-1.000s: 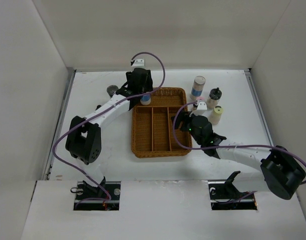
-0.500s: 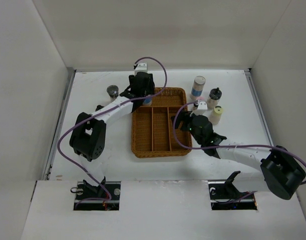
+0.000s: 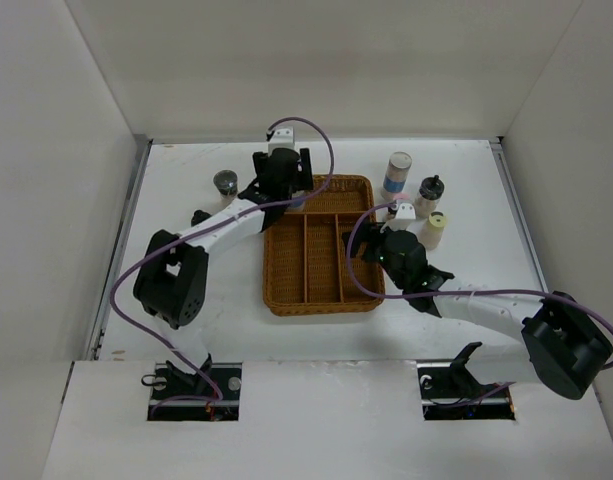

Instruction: Organize the condiment bottles

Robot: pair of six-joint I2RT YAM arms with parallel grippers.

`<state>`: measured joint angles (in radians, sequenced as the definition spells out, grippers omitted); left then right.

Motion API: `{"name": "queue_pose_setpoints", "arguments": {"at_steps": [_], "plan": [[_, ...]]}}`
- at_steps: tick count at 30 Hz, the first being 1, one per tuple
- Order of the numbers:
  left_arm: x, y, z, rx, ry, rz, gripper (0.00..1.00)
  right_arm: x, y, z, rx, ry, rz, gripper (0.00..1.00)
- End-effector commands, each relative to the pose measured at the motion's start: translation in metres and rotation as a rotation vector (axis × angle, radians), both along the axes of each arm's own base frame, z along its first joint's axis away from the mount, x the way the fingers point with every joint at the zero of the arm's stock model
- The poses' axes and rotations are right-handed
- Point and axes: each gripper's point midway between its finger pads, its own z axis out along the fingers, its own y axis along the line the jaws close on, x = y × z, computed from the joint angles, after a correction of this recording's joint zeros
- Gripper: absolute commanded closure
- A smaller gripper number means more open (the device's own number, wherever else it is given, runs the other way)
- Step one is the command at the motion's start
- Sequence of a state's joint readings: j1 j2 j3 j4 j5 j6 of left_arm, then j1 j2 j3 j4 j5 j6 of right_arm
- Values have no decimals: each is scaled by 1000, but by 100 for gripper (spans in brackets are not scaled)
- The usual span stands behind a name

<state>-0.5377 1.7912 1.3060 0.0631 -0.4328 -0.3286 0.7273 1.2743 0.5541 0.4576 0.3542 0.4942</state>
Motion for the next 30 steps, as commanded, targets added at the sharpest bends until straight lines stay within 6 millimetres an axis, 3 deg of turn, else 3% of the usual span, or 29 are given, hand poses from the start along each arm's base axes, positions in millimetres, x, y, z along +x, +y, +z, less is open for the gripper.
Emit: {"name": "queue_pose_setpoints", "arguments": {"at_steps": [1,5,9,11,14,17,20,23,27,30], "plan": [[-5,5,84,-94,-181,12,23,2,4,20,60,-55,10,16],[-13,13,105,-116,-220,18,20,3,4,17,51,-51,11,16],[-34,22,130,-171,-282,25,22,8,-2,18,58,-51,-12,18],[-47,30,142,-213,-322,36,24,11,-4,28,72,-61,-11,30],[-73,44,148,-278,-368,45,39,11,-3,57,103,-91,1,57],[-99,52,135,-321,-356,32,59,18,-6,87,108,-102,-19,73],[-126,50,108,-360,-315,-15,71,37,-21,104,80,-95,-81,78],[-153,44,77,-406,-265,-53,81,60,-42,115,40,-78,-163,79],[-179,44,39,-481,-215,-66,85,96,-82,121,-63,-65,-300,77],[-190,47,19,-512,-204,-70,86,127,-112,115,-177,-30,-391,68]]}}
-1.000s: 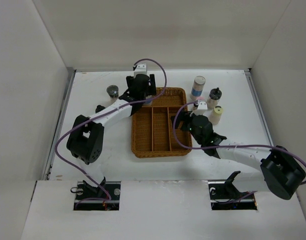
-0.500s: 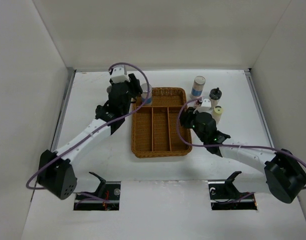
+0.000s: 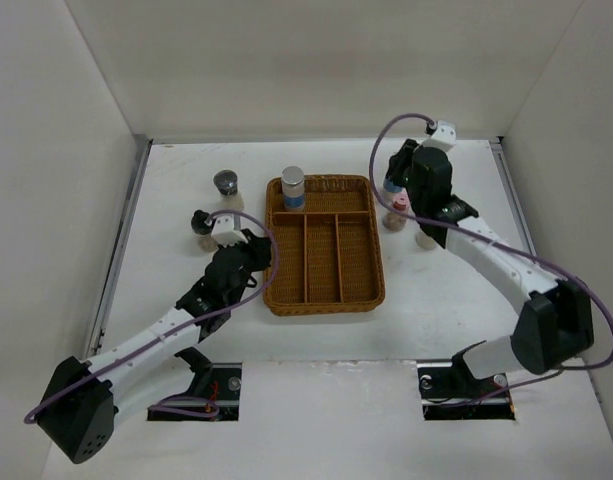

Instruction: Organize the condiment bottles

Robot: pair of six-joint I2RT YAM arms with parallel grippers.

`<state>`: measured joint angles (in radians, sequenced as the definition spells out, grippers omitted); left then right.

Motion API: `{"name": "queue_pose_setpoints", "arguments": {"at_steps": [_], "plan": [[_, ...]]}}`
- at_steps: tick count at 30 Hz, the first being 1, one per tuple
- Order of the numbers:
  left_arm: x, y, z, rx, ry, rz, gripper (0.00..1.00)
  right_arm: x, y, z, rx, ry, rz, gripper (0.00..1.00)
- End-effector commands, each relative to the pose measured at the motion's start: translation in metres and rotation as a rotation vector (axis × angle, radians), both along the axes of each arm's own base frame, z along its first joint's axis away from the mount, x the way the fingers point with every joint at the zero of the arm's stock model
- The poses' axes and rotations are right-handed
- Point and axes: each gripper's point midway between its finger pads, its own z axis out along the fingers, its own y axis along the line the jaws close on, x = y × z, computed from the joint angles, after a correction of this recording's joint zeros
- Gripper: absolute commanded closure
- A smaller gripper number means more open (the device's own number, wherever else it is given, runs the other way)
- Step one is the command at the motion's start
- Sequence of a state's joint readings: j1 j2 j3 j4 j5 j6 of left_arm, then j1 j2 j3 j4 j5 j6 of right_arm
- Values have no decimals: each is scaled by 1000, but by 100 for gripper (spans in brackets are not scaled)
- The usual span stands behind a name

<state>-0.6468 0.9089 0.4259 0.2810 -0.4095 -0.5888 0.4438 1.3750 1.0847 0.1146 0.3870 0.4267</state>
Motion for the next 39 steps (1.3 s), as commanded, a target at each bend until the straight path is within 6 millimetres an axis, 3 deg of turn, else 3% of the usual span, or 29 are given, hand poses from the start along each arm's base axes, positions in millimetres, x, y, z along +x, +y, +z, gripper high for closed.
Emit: {"name": "queue_pose_setpoints", "arguments": {"at_steps": [1,6,11,18,24,27,29,32,34,39], "plan": [[-6,-4,15,-142,-72,-13,86,28,-38,-16,-168,97,-117,62],[-13,-1,7,-146,-104,-28,85,69,-57,-23,-280,156,-157,28],[-12,-4,4,-123,-146,-43,81,93,-57,-40,-278,188,-148,17],[-16,-5,-7,-148,-158,-51,77,113,-47,-73,-315,212,-151,12],[-21,1,-4,-171,-174,-43,72,129,-42,-81,-303,213,-158,11],[-22,1,-5,-176,-168,-43,69,135,-39,-82,-294,210,-156,16],[-22,1,-4,-178,-171,-43,68,136,-37,-81,-287,207,-153,26],[-22,3,-5,-177,-171,-35,68,136,-40,-70,-279,181,-172,42],[-21,3,-6,-178,-169,-32,68,136,-42,-52,-262,142,-191,46],[-19,7,-7,-190,-160,-19,66,128,-49,23,-202,-24,-226,49]]}}
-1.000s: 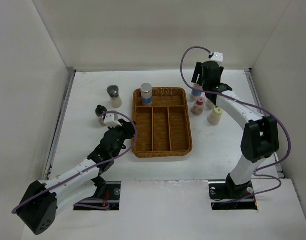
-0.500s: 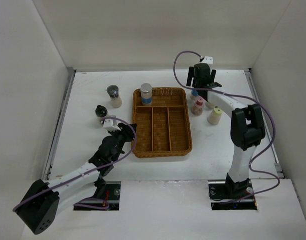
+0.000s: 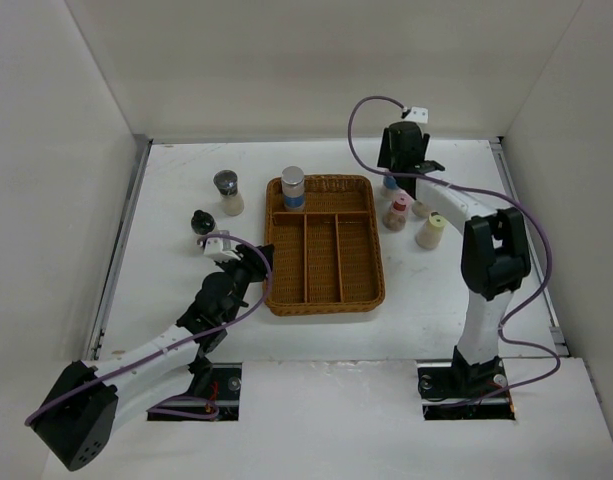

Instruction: Organize the condiment bottles

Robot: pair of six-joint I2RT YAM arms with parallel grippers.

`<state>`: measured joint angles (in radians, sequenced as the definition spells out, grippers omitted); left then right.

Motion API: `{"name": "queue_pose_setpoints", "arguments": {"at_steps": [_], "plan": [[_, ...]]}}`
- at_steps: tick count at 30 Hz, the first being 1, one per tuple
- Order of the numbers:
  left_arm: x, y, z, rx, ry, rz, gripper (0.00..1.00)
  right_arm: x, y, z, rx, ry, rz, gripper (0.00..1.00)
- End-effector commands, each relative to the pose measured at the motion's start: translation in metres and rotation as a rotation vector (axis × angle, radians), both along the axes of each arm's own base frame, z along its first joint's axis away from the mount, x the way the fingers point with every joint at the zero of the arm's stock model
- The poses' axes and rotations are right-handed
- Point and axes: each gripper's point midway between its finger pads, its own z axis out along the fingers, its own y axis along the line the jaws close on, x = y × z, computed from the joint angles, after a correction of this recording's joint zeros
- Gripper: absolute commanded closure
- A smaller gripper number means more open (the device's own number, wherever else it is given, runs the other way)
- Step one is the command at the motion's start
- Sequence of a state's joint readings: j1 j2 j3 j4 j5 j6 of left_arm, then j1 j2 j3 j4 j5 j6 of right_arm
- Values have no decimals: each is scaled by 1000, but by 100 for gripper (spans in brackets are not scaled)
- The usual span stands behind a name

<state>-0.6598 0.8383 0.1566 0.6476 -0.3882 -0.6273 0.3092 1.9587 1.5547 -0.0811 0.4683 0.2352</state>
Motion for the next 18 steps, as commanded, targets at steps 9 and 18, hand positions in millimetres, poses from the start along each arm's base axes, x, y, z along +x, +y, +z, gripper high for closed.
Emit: {"name": "queue_pose_setpoints", "arguments": {"at_steps": [9,18], "plan": [[4,7,5,-46,-21,30,65,-27,56,182,128,-412,110,50],[5,13,5,-51,-18,44,65,-36,141,157,168,-377,268,50]]}}
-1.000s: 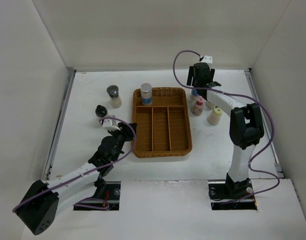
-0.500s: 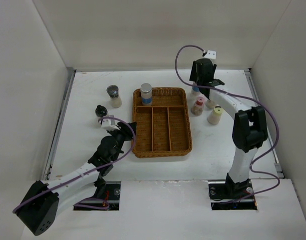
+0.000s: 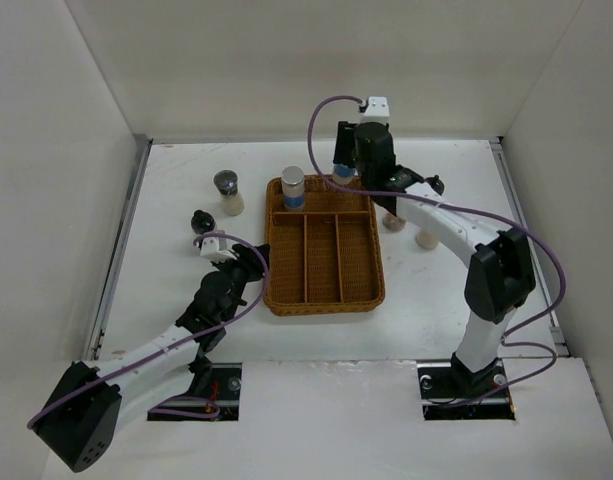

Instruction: Organize the condiment bottles

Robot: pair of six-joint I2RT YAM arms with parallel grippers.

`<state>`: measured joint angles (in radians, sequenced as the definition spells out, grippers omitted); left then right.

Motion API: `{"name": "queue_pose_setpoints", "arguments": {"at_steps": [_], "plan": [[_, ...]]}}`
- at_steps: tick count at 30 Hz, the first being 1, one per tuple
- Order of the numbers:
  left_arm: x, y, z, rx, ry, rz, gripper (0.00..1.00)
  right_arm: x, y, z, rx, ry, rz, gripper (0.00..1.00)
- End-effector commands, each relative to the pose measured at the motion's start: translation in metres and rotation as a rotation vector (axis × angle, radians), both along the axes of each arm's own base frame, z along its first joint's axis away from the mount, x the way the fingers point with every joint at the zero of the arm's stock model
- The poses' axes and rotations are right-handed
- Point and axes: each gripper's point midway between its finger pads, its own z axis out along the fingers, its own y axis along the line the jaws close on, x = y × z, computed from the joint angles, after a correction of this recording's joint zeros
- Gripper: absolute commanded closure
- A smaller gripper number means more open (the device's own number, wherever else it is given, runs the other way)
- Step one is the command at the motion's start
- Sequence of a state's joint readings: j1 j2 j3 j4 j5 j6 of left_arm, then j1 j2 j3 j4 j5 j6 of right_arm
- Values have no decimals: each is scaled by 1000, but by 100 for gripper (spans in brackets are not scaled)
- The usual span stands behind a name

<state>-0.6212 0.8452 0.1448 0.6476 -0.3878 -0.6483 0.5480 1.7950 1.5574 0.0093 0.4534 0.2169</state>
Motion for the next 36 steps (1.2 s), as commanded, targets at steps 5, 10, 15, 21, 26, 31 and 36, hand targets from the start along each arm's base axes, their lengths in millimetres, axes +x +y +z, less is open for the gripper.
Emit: {"name": "queue_pose_setpoints", "arguments": {"at_steps": [5,10,15,21,26,31,36], "plan": [[1,3,11,-44,-34,9,64,10,43,25,85,-95,61,50],[1,3,10,-43,-30,9,64,6,64,-1,100,-46,102,50],[1,2,9,-41,-27,8,64,2,74,-19,105,-17,121,50],[1,0,9,-43,-30,-8,64,-1,86,-53,87,38,135,48],[1,0,9,-43,-30,-8,64,-6,92,-69,66,63,138,43],[1,0,9,-45,-29,-7,63,-8,91,-71,64,66,135,32],[1,0,9,-45,-29,-6,63,-12,88,-62,74,55,132,21]]}}
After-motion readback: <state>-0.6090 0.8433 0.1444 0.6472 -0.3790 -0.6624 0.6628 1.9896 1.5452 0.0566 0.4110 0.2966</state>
